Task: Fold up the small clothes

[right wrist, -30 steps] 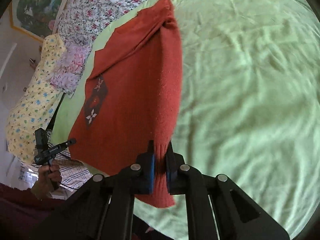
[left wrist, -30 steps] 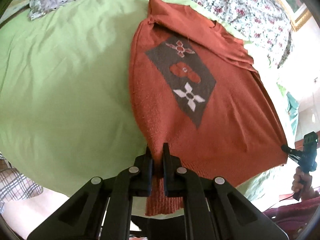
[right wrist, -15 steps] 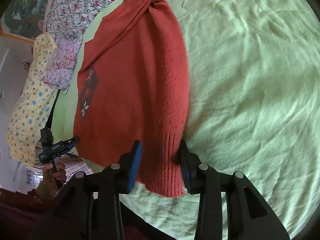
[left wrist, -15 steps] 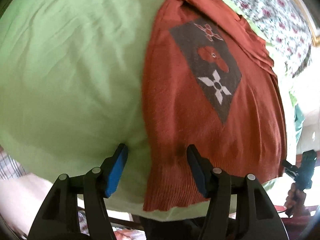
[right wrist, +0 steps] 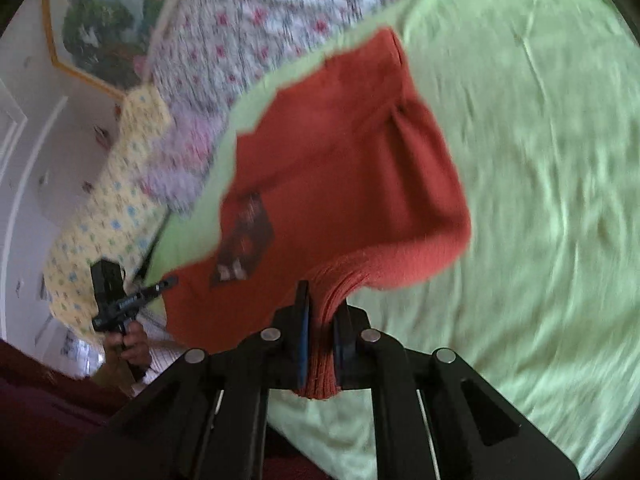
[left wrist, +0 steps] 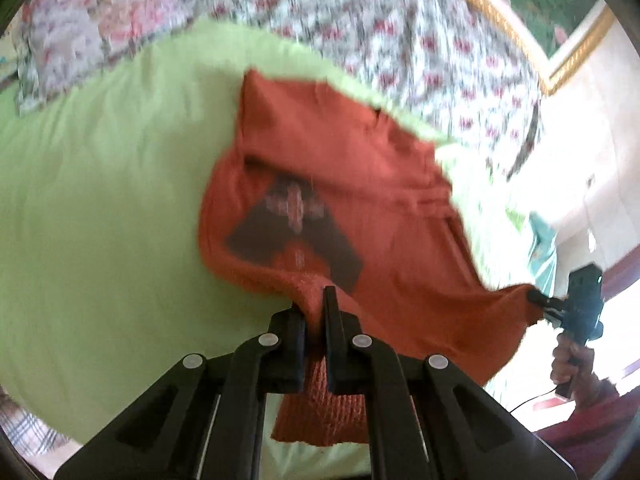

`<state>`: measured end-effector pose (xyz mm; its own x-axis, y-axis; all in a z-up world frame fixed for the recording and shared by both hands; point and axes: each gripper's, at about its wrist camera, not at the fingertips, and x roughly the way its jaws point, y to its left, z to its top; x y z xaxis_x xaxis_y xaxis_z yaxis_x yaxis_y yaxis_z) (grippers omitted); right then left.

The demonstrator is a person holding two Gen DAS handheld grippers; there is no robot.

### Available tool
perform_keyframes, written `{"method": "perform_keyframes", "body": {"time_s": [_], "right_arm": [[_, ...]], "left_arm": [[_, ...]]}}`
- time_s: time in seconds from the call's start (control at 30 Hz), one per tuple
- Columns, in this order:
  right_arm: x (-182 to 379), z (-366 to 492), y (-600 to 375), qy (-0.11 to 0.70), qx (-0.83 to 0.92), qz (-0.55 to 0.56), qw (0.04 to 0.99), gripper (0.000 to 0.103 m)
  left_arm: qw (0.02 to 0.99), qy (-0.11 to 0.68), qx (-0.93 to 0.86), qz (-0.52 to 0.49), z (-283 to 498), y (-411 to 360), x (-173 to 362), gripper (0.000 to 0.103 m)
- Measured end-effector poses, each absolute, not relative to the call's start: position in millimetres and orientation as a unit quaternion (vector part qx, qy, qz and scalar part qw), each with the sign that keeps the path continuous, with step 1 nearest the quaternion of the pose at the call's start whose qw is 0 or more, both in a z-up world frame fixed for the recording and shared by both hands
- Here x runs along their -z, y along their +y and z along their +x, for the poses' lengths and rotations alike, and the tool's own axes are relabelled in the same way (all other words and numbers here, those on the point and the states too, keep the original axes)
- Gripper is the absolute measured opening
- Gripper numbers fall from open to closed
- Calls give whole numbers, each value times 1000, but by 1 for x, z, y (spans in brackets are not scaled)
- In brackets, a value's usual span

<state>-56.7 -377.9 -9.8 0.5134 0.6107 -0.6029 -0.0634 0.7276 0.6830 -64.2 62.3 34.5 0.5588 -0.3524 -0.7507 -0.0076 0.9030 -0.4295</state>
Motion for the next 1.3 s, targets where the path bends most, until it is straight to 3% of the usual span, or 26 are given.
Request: {"method": "perform_keyframes", "body": {"time_s": [0.3, 0.6, 1.1, 1.3], "right_arm": [[-25, 52, -398, 374, -175, 342, 844, 10], [-10, 183, -399, 386, -126, 335, 850, 10], [55, 260, -413, 433, -46, 348, 830, 10], [59, 264, -420, 430, -38, 388, 814, 19]], "left_arm": [[889, 408, 94, -187, 58, 78, -59, 4], [880, 427, 78, -190, 188, 93, -21, 4], [862, 460, 47, -210, 283, 103, 56, 5], [854, 477, 38, -205, 282, 101, 53, 16]]}}
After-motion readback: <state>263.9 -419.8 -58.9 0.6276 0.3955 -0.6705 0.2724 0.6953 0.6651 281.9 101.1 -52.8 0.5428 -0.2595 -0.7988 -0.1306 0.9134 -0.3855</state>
